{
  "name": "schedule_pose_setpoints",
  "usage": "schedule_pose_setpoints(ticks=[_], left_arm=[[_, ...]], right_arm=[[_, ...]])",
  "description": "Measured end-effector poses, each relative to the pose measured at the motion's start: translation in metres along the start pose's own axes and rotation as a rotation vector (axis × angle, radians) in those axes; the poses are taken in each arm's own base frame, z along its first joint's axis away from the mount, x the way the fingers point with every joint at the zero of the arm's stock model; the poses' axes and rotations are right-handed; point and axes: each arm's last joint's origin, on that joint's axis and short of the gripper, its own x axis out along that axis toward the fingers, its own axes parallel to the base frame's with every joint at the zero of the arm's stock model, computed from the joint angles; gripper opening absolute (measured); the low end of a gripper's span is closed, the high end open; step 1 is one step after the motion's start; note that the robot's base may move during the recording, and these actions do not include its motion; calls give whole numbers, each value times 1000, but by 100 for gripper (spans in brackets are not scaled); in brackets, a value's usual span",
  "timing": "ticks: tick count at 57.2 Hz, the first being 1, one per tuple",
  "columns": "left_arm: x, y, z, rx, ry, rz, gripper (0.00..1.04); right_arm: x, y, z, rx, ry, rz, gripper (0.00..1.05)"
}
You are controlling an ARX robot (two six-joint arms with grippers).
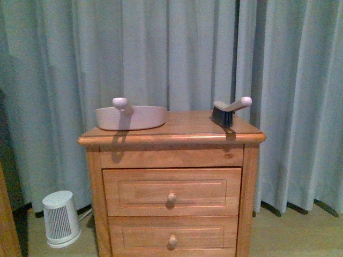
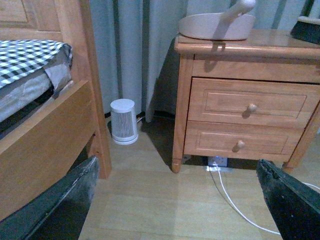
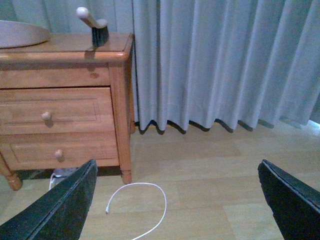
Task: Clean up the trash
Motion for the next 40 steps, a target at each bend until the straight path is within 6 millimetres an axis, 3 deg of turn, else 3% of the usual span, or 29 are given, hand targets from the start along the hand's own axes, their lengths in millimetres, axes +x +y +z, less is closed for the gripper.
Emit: schedule_pose_setpoints(ticks=[40], left_arm=[[0,0,0,0,0,0,97]], right_arm=[[0,0,0,0,0,0,97]])
